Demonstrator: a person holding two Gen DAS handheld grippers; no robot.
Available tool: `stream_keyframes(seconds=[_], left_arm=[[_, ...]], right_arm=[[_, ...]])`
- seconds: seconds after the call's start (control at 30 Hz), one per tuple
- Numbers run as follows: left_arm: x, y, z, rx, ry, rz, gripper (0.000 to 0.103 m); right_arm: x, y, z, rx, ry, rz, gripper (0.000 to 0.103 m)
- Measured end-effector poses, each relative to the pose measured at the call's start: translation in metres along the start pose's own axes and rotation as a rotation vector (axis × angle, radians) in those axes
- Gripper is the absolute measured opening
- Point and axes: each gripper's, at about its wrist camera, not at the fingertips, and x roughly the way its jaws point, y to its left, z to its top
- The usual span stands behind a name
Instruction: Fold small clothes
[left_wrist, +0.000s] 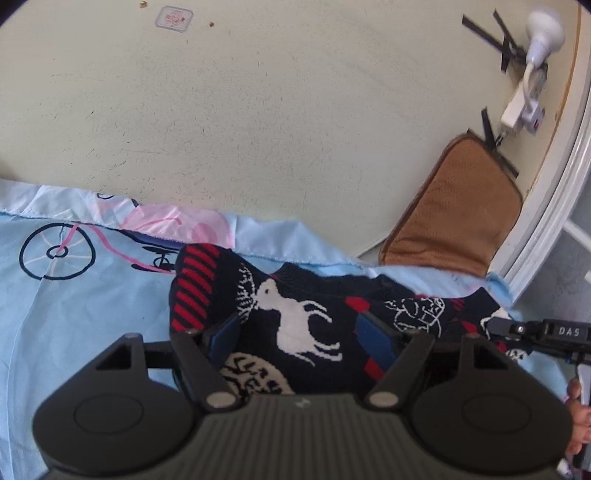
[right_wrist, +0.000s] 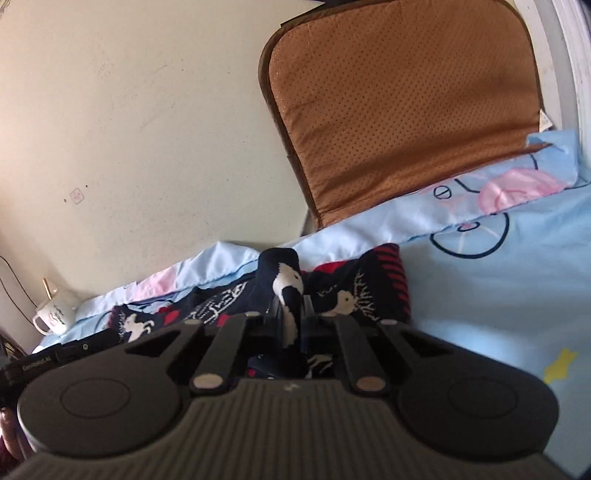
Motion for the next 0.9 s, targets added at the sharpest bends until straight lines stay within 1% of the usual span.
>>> stream_keyframes(seconds=[0.07, 0.1, 0.13, 0.17, 0.2, 0.23, 0.27, 0.3, 0.37, 0.4, 0.43, 0.5, 0.6, 0.67, 0.73, 0.83, 0.9], left_arm=[[0.004, -0.01, -0.001, 0.058, 0.014, 0.045, 0.071], [0.006, -0.014, -0.002, 0.084, 0.018, 0.066, 0.071], [0.007, -0.019, -0.003, 0.108, 0.022, 0.086, 0.071], [0.008, -0.023, -0.004, 0.134, 0.027, 0.104, 0.073], [0.01, -0.027, -0.004, 0.157, 0.033, 0.12, 0.074], [0.011, -0.032, -0.005, 0.182, 0.038, 0.137, 0.076], [0.012, -0.038, -0.007, 0.217, 0.043, 0.16, 0.078], [0.012, -0.043, -0.009, 0.252, 0.045, 0.176, 0.079], [0.006, -0.049, -0.012, 0.298, 0.043, 0.174, 0.079], [-0.005, -0.051, -0.013, 0.295, 0.045, 0.164, 0.079], [-0.018, -0.05, -0.014, 0.275, 0.037, 0.14, 0.079], [-0.058, -0.049, -0.017, 0.22, 0.009, 0.065, 0.08], [-0.117, -0.044, -0.032, 0.173, -0.006, 0.009, 0.08], [-0.152, -0.036, -0.047, 0.134, 0.02, -0.017, 0.08], [-0.182, -0.025, -0.068, 0.082, 0.068, -0.043, 0.08], [-0.214, -0.013, -0.103, 0.004, 0.155, -0.063, 0.08], [-0.233, -0.007, -0.123, -0.038, 0.191, -0.071, 0.08]], right_arm=[[0.021, -0.001, -0.009, -0.02, 0.082, -0.039, 0.012], [0.03, -0.002, -0.016, -0.036, 0.092, -0.044, 0.014], [0.028, -0.002, -0.019, -0.051, 0.071, -0.047, 0.014], [0.026, -0.002, -0.015, -0.05, 0.088, -0.053, 0.016], [0.025, -0.004, -0.011, -0.024, 0.101, -0.052, 0.021], [0.021, -0.008, -0.009, 0.009, 0.106, -0.044, 0.024], [0.013, -0.011, -0.008, 0.056, 0.101, -0.039, 0.031], [0.0, -0.016, -0.008, 0.085, 0.091, -0.036, 0.035], [-0.024, -0.017, -0.013, 0.093, 0.063, -0.041, 0.038], [-0.038, -0.016, -0.017, 0.087, 0.051, -0.05, 0.043], [-0.052, -0.017, -0.021, 0.08, 0.042, -0.054, 0.045], [-0.085, -0.019, -0.037, 0.066, 0.04, -0.043, 0.046], [-0.121, -0.026, -0.068, 0.056, 0.104, 0.003, 0.046], [-0.146, -0.029, -0.089, 0.057, 0.127, 0.05, 0.046], [-0.169, -0.03, -0.107, 0.067, 0.124, 0.077, 0.046], [-0.202, -0.032, -0.132, 0.09, 0.111, 0.091, 0.046], [-0.218, -0.035, -0.143, 0.098, 0.105, 0.092, 0.046]])
